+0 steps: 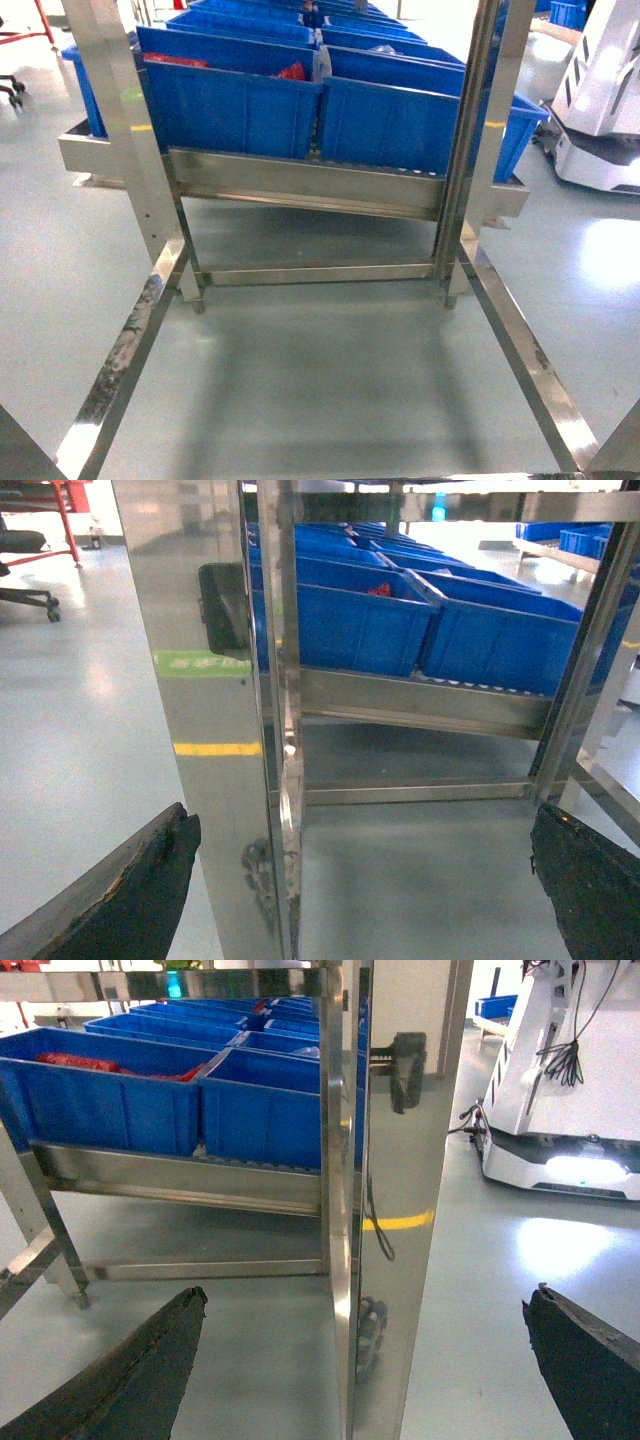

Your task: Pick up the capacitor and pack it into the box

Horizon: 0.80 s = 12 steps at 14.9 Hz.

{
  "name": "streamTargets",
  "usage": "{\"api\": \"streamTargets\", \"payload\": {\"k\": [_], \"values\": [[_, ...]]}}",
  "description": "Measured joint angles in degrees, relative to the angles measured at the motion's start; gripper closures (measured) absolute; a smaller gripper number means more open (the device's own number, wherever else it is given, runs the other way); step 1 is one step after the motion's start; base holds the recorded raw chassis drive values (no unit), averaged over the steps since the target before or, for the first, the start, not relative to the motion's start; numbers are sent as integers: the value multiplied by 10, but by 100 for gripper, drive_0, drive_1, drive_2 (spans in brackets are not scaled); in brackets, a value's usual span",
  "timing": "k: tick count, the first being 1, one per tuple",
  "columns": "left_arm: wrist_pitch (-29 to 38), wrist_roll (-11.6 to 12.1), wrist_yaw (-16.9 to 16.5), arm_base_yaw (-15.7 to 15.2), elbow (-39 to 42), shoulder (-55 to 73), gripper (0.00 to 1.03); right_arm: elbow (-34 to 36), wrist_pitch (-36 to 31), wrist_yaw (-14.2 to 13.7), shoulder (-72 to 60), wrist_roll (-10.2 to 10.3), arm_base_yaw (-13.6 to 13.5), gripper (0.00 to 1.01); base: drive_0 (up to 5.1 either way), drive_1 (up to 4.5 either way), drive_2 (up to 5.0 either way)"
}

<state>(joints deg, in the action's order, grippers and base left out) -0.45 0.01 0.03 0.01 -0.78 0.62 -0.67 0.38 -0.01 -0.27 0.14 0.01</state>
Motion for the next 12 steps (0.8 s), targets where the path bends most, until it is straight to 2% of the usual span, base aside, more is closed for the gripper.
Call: {"api": "streamTargets", "payload": {"k": [12], "values": [[2,0,1,0,0,0,5,0,0,0,0,0,0,3,0,0,0]]}}
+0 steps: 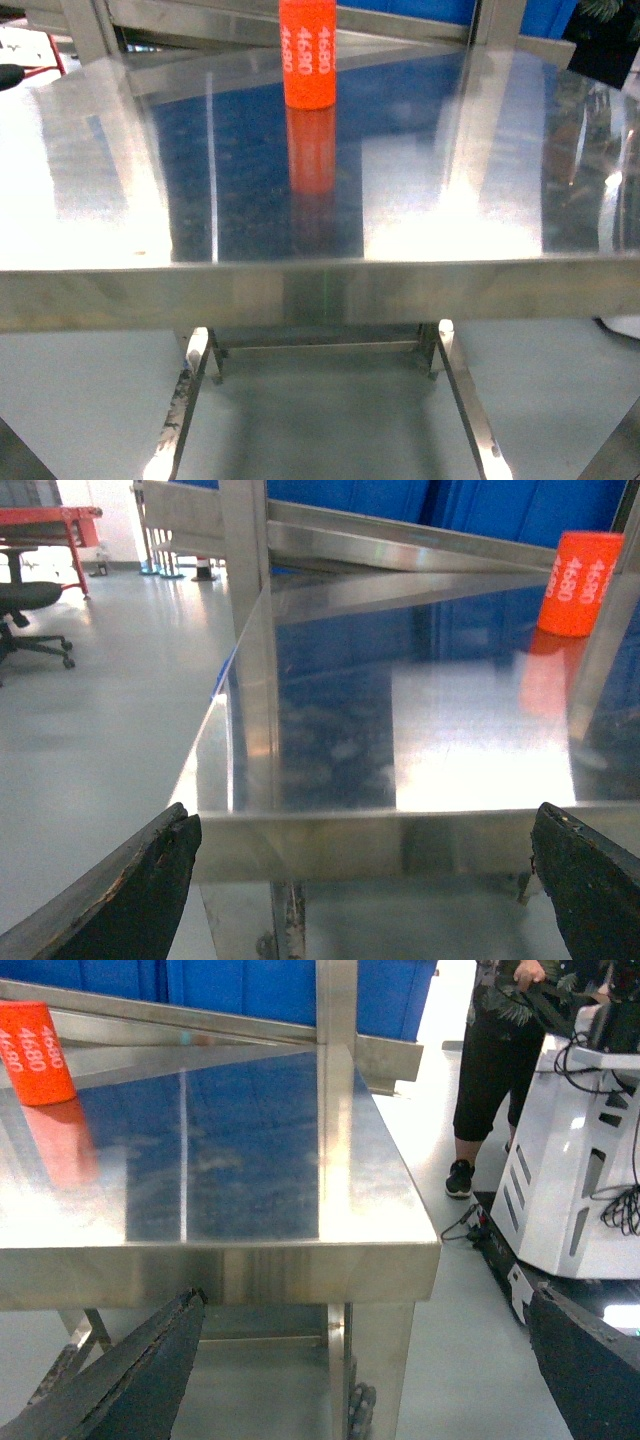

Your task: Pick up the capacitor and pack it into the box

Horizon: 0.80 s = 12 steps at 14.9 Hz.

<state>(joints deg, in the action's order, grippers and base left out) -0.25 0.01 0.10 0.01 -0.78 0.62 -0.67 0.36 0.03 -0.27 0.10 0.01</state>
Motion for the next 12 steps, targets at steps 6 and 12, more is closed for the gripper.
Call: {"api": "streamTargets", "payload": {"k": [6,12], "values": [[0,0,-1,0,0,0,5,0,0,0,0,0,0,3,0,0,0],[1,0,-1,0,0,0,5,0,-2,-1,0,0,0,3,0,0,0]]}}
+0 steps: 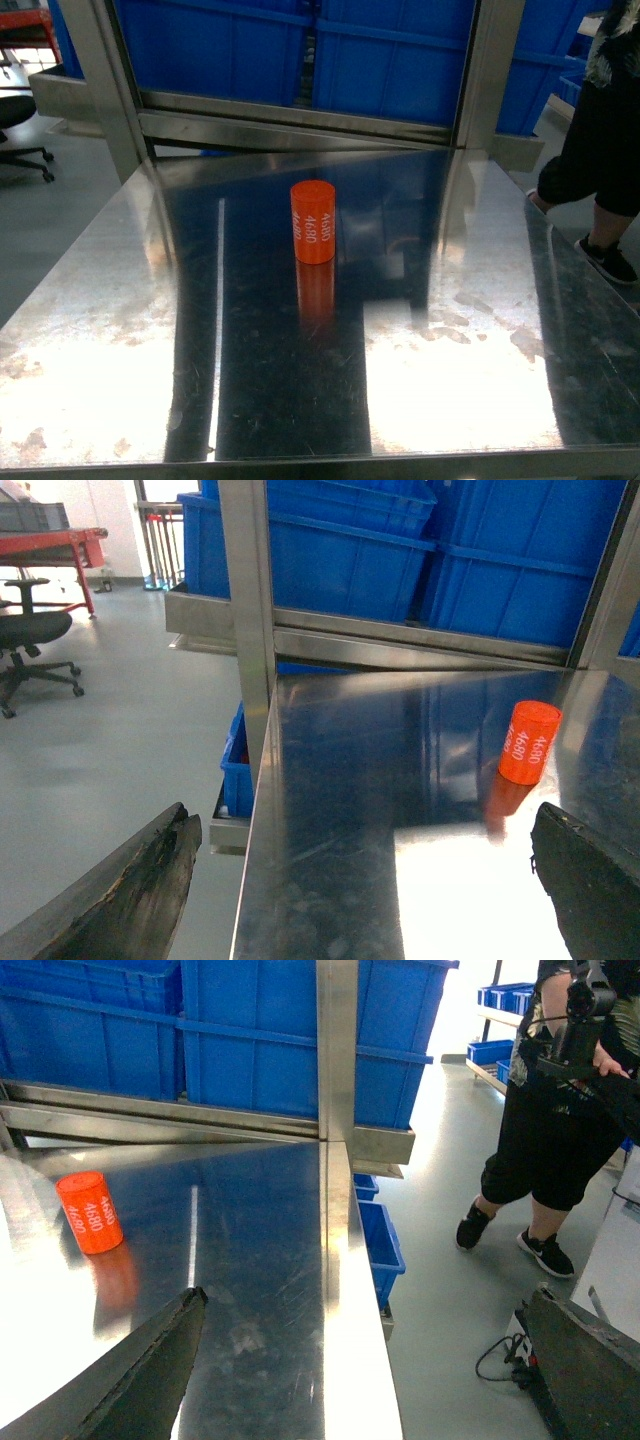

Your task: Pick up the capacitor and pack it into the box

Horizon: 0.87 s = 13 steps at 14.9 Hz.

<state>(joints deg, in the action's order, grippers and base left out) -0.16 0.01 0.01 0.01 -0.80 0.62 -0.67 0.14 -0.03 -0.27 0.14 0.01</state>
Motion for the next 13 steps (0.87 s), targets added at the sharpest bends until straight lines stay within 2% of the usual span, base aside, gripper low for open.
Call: {"api": "streamTargets", "payload": {"k": [13], "values": [[0,0,0,0,0,0,5,0,2,0,0,0,0,3,0,0,0]]}}
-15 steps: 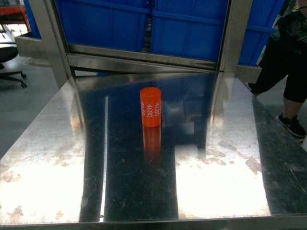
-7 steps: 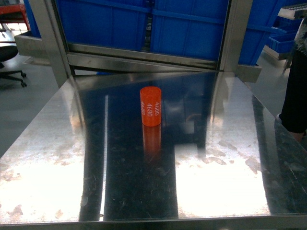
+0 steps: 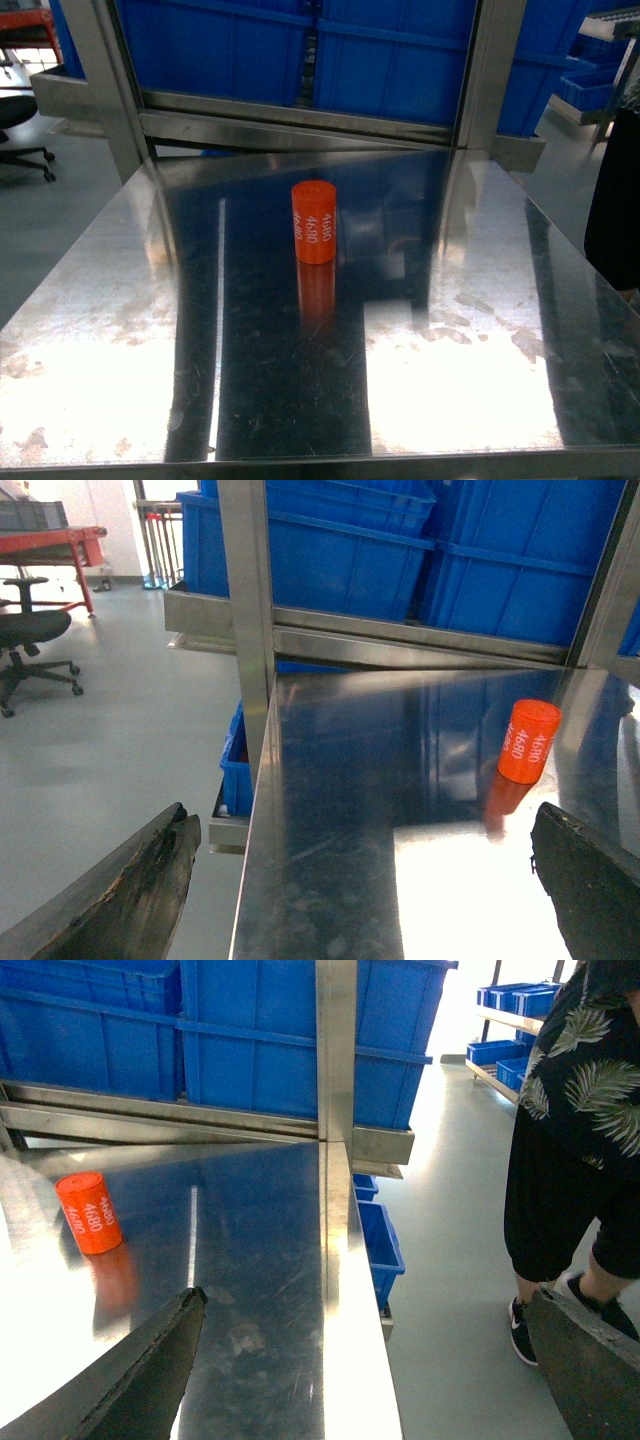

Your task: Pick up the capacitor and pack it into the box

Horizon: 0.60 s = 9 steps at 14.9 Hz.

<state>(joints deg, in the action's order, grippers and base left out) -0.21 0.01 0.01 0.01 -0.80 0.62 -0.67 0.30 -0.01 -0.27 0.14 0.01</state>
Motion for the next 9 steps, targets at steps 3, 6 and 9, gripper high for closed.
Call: {"api": "streamTargets", "payload": {"k": [3,6,9], "values": [[0,0,0,0,0,0,5,0,0,0,0,0,0,3,0,0,0],[279,-52,32,33,-28,297,5,0,0,0,0,0,0,3,0,0,0],[560,-87,60,122,-170,672,5,0,0,0,0,0,0,3,0,0,0]]}}
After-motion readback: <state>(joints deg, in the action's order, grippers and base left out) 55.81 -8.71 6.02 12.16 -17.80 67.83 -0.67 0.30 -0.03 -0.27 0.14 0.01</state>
